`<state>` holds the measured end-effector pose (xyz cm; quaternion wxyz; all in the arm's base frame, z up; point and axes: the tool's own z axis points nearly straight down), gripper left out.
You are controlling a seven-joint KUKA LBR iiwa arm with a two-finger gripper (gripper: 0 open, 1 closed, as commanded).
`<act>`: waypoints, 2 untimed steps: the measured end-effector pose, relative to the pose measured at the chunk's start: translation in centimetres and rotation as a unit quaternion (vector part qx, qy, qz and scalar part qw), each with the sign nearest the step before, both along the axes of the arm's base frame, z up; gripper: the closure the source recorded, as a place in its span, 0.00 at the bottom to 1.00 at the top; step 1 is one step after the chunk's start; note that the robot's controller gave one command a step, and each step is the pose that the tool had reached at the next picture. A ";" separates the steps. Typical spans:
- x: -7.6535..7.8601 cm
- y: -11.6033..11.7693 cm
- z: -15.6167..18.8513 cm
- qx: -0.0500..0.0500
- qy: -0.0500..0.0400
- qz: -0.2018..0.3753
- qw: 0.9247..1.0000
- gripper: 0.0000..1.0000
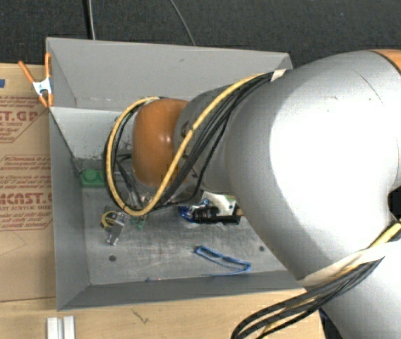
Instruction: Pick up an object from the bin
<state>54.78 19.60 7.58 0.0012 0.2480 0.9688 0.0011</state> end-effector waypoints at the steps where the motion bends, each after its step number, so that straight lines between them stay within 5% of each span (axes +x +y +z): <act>1: 0.3 0.0 0.2 0.001 -0.006 -0.001 1.000 1.00; 2: 0.4 0.1 6.0 0.001 -0.001 0.000 1.000 1.00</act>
Offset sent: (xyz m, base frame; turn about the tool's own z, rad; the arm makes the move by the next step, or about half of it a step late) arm 0.0000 0.0000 0.0000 0.0000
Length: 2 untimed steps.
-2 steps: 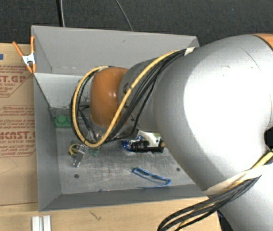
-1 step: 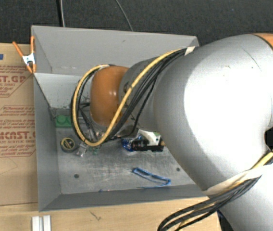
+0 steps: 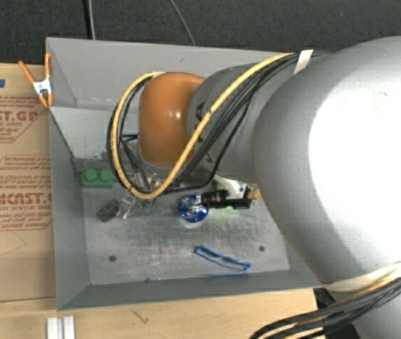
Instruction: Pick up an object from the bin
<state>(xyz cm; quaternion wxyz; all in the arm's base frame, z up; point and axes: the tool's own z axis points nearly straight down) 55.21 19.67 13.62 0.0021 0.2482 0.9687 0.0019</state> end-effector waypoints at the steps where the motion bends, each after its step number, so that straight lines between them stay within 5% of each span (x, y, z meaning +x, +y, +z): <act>1: 0.0 0.1 1.2 0.000 0.002 0.000 1.000 1.00; 2: 0.1 0.1 3.6 -0.001 0.002 0.001 1.000 1.00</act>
Offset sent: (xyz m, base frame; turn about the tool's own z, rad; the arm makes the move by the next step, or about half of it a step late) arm 0.0001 0.0000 0.0121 0.0000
